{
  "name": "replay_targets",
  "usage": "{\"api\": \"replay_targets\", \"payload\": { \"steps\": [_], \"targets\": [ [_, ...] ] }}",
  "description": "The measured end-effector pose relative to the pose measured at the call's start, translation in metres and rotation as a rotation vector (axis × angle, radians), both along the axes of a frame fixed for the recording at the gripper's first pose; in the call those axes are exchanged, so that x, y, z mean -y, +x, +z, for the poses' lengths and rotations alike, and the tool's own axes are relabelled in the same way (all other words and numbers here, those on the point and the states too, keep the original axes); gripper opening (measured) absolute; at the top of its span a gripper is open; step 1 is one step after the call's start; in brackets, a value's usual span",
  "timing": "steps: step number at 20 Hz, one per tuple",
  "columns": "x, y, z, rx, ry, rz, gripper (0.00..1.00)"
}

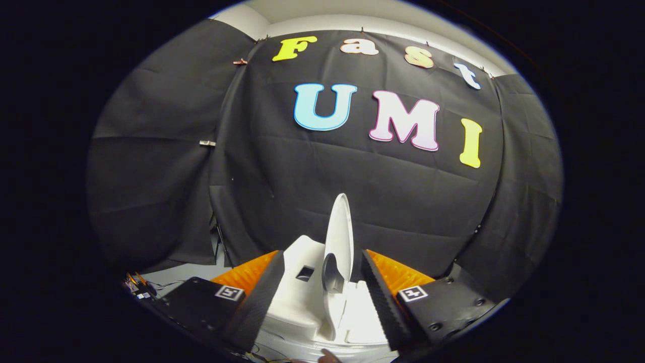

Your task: Open the toilet lid.

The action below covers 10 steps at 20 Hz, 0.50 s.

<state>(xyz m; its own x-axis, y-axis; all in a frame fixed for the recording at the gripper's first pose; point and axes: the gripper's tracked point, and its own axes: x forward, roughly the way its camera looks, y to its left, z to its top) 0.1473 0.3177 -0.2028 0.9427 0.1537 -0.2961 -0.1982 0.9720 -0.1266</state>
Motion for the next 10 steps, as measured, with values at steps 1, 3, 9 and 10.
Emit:
{"api": "replay_targets", "payload": {
  "steps": [1, 3, 9, 10],
  "targets": [
    [0.004, -0.003, 0.007, 0.010, 0.006, 0.002, 0.98],
    [0.014, -0.013, 0.026, 0.031, 0.028, 0.000, 0.98],
    [0.060, -0.040, 0.082, 0.081, 0.076, -0.010, 0.98],
    [0.071, -0.046, 0.090, 0.089, 0.074, -0.014, 0.98]
  ]
}}
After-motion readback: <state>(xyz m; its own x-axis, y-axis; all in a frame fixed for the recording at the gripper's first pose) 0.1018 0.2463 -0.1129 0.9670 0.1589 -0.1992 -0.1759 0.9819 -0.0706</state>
